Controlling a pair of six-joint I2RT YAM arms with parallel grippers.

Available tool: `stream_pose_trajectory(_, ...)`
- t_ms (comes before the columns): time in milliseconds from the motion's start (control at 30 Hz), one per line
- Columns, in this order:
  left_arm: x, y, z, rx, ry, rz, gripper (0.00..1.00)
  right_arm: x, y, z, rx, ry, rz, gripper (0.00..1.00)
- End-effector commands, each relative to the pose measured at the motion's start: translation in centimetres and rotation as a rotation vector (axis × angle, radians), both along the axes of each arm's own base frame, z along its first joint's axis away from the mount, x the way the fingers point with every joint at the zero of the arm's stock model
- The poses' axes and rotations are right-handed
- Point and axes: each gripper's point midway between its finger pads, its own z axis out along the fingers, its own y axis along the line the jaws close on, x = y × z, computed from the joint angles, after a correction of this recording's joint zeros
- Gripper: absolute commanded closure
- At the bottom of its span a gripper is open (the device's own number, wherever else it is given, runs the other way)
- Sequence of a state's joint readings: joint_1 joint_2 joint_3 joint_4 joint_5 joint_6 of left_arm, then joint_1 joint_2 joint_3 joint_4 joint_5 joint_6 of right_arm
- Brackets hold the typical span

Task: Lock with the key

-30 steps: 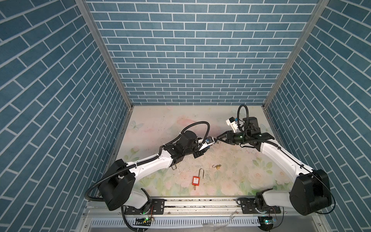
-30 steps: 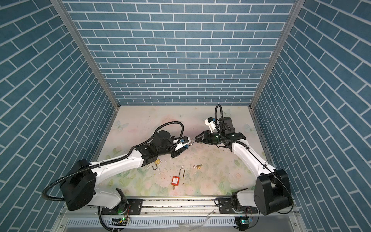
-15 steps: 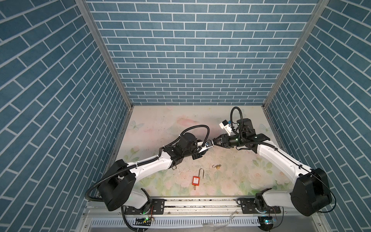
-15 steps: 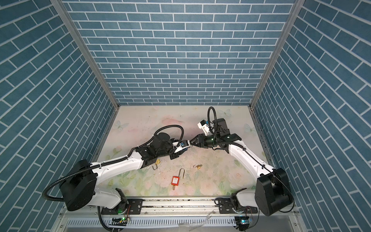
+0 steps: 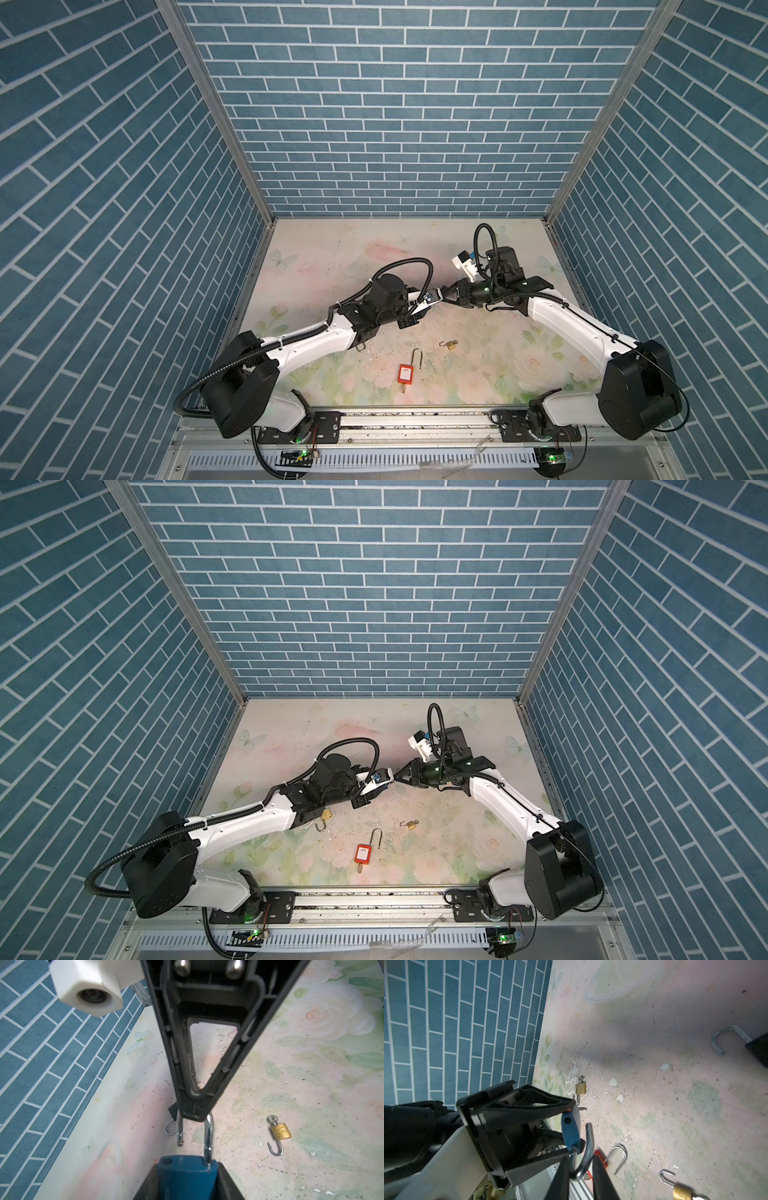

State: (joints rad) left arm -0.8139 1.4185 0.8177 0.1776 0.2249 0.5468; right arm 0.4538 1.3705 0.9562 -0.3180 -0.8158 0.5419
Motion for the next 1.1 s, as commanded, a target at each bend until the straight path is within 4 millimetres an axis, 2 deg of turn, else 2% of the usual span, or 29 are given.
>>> stream_pose_trajectory(0, -0.3, -0.5, 1.7, -0.044, -0.048, -0.028, 1.0, 0.5, 0.2, 0.0, -0.009, -0.025, 0.001, 0.88)
stream_pose_trajectory(133, -0.3, -0.6, 1.5, -0.045, -0.043, -0.029, 1.0, 0.6, 0.5, 0.3, -0.011, -0.064, 0.024, 1.0)
stream_pose_trajectory(333, -0.2, -1.0, 1.3, -0.052, -0.035, -0.036, 1.0, 0.6, 0.6, 1.4, -0.003, -0.199, 0.074, 1.0)
stream_pose_trajectory(500, -0.2, -1.1, 1.3, -0.06, -0.035, -0.039, 1.0, -0.3, 0.9, 2.0, 0.043, -0.246, 0.122, 1.0)
stream_pose_trajectory(833, 0.0, -1.9, 2.3, -0.107, -0.038, -0.056, 1.0, -1.9, 0.8, 2.2, 0.093, -0.274, 0.181, 1.0)
stream_pose_trajectory(1067, 0.5, -2.6, 3.7, -0.127, -0.06, -0.071, 1.0, -2.3, 0.9, 1.3, 0.094, -0.236, 0.192, 1.0)
